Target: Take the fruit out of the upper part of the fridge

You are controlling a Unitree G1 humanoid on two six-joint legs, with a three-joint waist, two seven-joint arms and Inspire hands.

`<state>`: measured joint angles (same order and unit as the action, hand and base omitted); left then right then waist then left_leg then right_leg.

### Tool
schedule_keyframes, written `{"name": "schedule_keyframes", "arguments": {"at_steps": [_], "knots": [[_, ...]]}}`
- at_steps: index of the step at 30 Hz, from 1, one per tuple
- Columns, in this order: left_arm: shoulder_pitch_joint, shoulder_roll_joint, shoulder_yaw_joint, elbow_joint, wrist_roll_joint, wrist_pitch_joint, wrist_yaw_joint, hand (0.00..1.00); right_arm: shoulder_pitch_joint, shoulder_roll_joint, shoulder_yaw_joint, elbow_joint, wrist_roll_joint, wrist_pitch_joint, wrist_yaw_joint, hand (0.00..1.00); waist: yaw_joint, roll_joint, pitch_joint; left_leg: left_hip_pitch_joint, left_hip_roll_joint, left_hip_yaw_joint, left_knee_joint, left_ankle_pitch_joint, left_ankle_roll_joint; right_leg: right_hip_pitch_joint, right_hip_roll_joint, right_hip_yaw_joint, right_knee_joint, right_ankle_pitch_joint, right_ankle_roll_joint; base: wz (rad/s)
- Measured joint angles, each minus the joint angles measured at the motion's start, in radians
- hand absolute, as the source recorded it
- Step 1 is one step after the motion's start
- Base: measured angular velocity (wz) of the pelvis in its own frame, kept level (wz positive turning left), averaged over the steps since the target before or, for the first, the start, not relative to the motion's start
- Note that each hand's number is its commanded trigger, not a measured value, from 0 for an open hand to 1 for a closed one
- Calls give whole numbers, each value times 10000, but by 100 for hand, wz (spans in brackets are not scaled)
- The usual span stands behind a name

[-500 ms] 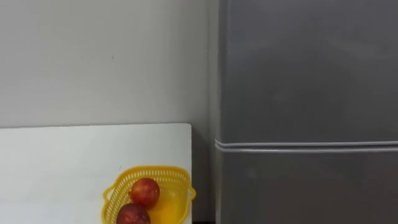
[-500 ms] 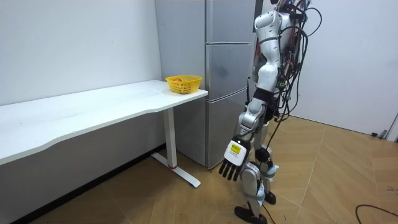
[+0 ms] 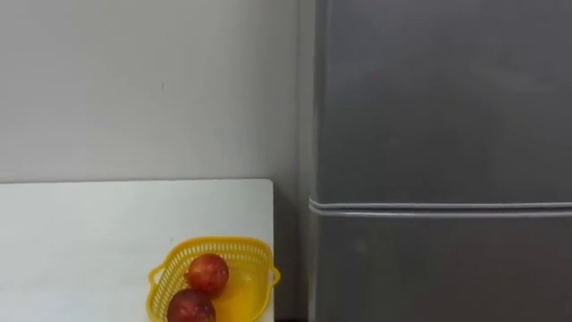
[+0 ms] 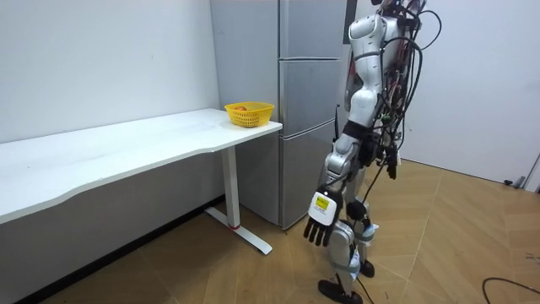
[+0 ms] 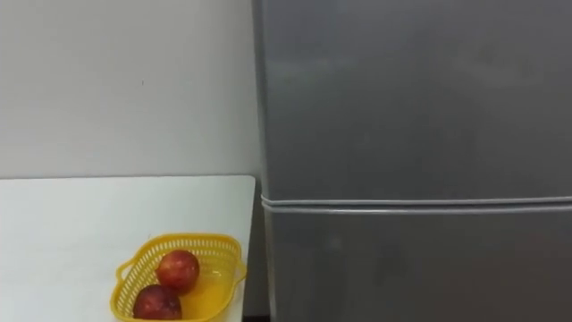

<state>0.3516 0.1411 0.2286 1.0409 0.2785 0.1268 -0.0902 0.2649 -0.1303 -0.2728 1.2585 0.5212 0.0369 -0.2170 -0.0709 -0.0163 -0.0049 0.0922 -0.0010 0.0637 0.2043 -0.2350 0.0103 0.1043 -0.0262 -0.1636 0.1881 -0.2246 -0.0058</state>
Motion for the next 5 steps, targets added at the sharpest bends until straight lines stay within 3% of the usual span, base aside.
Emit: {"name": "schedule_keyframes", "arguments": {"at_steps": [2, 5], "knots": [[-119, 1, -224, 3, -6, 217, -23, 0, -246, -152, 940, 330, -1357, 321, 419, 0, 269, 52, 3, 81, -1, 111, -4, 0, 0, 41, -16, -22, -24, 4, -3, -11], [-263, -12, -490, 28, 0, 321, -11, 0, -524, -220, 1464, 570, -2935, 579, 712, 0, 406, 94, 50, 246, -19, 114, -18, 0, 0, 191, -27, -52, -25, 5, 0, 0]]}}
